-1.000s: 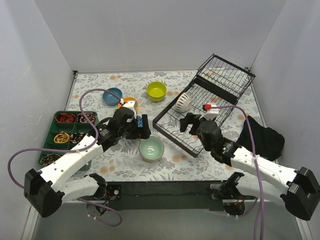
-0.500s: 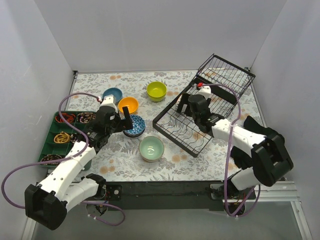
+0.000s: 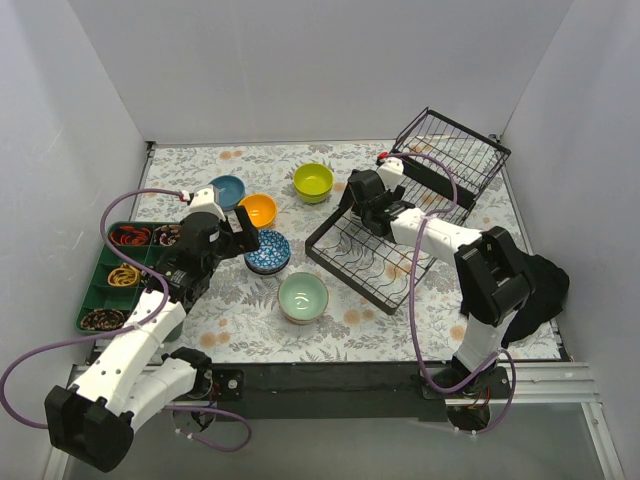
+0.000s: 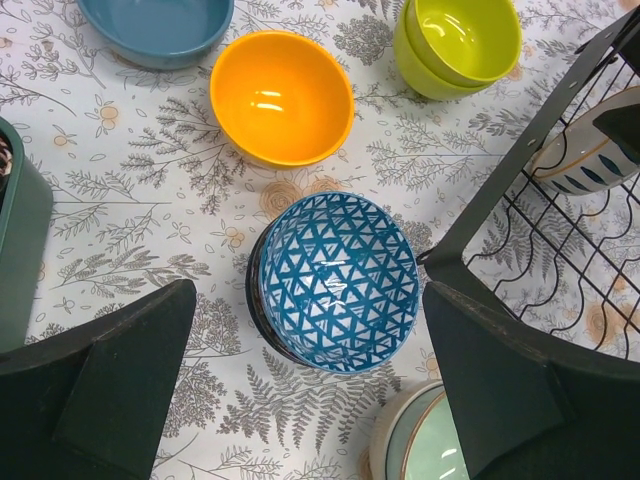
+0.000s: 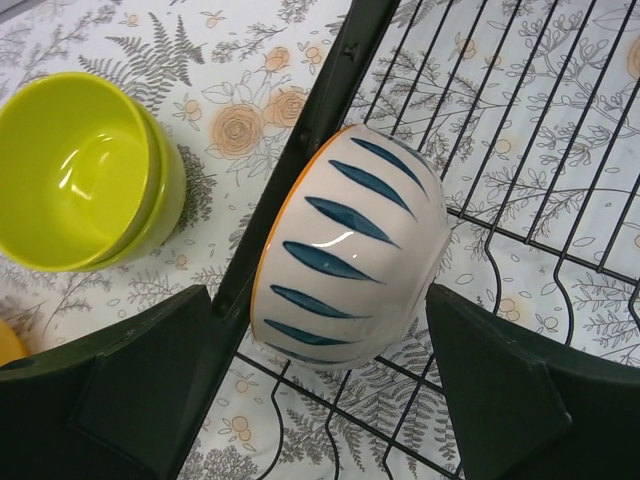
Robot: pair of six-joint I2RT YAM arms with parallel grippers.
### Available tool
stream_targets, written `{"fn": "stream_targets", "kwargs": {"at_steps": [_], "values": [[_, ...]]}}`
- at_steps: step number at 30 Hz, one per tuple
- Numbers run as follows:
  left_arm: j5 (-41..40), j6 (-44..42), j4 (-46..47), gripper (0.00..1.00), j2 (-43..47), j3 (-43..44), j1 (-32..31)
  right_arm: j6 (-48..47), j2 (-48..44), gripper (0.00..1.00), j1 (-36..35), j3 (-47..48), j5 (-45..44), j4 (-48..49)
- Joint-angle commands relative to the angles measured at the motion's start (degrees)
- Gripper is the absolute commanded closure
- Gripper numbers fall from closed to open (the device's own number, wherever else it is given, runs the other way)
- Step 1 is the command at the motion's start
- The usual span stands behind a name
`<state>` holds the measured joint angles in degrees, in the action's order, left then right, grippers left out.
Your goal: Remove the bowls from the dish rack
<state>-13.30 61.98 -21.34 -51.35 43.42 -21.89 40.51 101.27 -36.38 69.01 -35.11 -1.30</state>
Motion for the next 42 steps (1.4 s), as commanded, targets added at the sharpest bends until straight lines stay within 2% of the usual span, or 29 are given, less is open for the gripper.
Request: {"fn": "stream_targets", "kwargs": {"at_steps": [1,11,14,18,22,30,33,39,42], "values": [[0.99,-0.01,1.13,0.02,0.81,-0.62,0.71,3.69,2.17,0.07,0.17,4.2,-4.52,-3.27],[2.75,0.08,1.48,0.02,1.34,-0.7,1.76,4.75,5.69,0.25,-0.18,6.92,-8.04,-7.49],[3.1,0.08,1.48,0.02,1.34,-0.7,1.94,3.7,5.08,0.35,-0.79,7.01,-9.88,-7.84],[3.46,0.08,1.57,0.02,1.26,-0.79,2.29,0.89,4.55,0.55,-2.2,7.98,-12.96,-7.84],[3.54,0.08,1.57,0.02,1.17,-0.79,2.47,-0.61,4.11,0.67,-3.43,8.68,-16.56,-8.45],[4.6,-0.19,1.66,0.02,0.82,-0.88,2.55,-1.93,-1.77,0.74,-4.05,5.44,-17.27,-8.46],[5.65,-0.36,1.83,0.02,0.47,-1.05,2.55,-2.89,-6.43,0.77,-4.14,1.4,-15.69,-5.23],[9.16,-0.98,2.62,0.02,-0.06,-1.23,2.55,-5.53,-17.06,0.82,-4.14,-8.27,-9.02,0.77],[11.89,-1.51,3.32,0.02,-0.67,-1.41,2.55,-6.94,-22.68,0.82,-4.14,-13.54,-2.96,5.77]]}}
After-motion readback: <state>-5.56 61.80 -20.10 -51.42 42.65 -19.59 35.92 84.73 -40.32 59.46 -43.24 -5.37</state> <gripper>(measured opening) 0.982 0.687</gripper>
